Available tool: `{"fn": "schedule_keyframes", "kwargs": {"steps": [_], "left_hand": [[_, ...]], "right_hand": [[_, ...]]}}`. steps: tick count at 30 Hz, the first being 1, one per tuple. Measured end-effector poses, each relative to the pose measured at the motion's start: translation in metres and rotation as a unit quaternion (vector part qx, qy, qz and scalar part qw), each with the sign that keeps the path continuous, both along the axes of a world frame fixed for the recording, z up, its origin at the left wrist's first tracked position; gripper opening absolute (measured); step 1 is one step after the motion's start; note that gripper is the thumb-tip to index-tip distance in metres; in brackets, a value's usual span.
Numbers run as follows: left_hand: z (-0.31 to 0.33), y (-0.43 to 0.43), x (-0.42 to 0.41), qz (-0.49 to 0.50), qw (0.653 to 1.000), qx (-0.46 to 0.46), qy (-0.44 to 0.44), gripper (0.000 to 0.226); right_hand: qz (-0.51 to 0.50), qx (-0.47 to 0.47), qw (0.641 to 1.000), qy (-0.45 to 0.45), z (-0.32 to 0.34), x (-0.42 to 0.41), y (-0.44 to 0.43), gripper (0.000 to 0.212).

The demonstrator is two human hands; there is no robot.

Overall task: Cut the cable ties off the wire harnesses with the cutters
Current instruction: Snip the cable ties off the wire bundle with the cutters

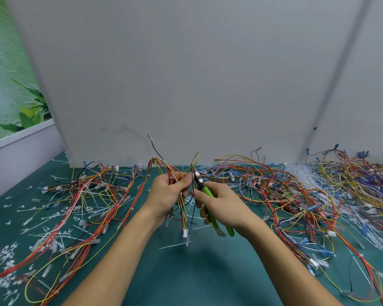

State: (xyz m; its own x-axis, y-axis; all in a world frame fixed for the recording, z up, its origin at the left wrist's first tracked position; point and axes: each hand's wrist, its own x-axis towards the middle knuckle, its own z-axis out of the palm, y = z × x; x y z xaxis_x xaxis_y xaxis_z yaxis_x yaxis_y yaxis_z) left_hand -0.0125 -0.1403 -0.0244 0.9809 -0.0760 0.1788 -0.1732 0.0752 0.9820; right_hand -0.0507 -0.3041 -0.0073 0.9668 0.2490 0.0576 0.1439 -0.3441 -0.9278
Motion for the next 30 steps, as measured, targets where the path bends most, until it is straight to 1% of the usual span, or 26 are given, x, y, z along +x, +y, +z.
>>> {"fn": "schedule_keyframes", "kwargs": {"steps": [6,10,21,26,30], "left_hand": [[0.0013,-0.0003,-0.0014,-0.004,1.0,0.007,-0.004,0.021],[0.0011,-0.0014,-0.0011,-0.005,1.0,0.009,-0.012,0.019],[0.0012,-0.0014,-0.0015,-0.004,1.0,0.008,-0.013,0.019],[0.0013,-0.0009,-0.0005,0.007,1.0,0.004,0.0,0.018],[0.0013,0.0001,-0.0001,0.004,1.0,0.001,0.009,0.017]], "right_hand": [[-0.018,-0.001,1.0,0.003,-0.0024,0.0008,0.0006,0.028],[-0.015,0.015,1.0,0.014,-0.0026,-0.0002,0.0011,0.025],[-0.021,0.02,0.999,0.013,-0.001,-0.0009,0.0012,0.024],[-0.025,0.04,0.999,-0.001,0.0017,-0.0025,0.0017,0.031],[-0.025,0.036,0.999,-0.002,0.0022,-0.0028,0.0021,0.03]]}}
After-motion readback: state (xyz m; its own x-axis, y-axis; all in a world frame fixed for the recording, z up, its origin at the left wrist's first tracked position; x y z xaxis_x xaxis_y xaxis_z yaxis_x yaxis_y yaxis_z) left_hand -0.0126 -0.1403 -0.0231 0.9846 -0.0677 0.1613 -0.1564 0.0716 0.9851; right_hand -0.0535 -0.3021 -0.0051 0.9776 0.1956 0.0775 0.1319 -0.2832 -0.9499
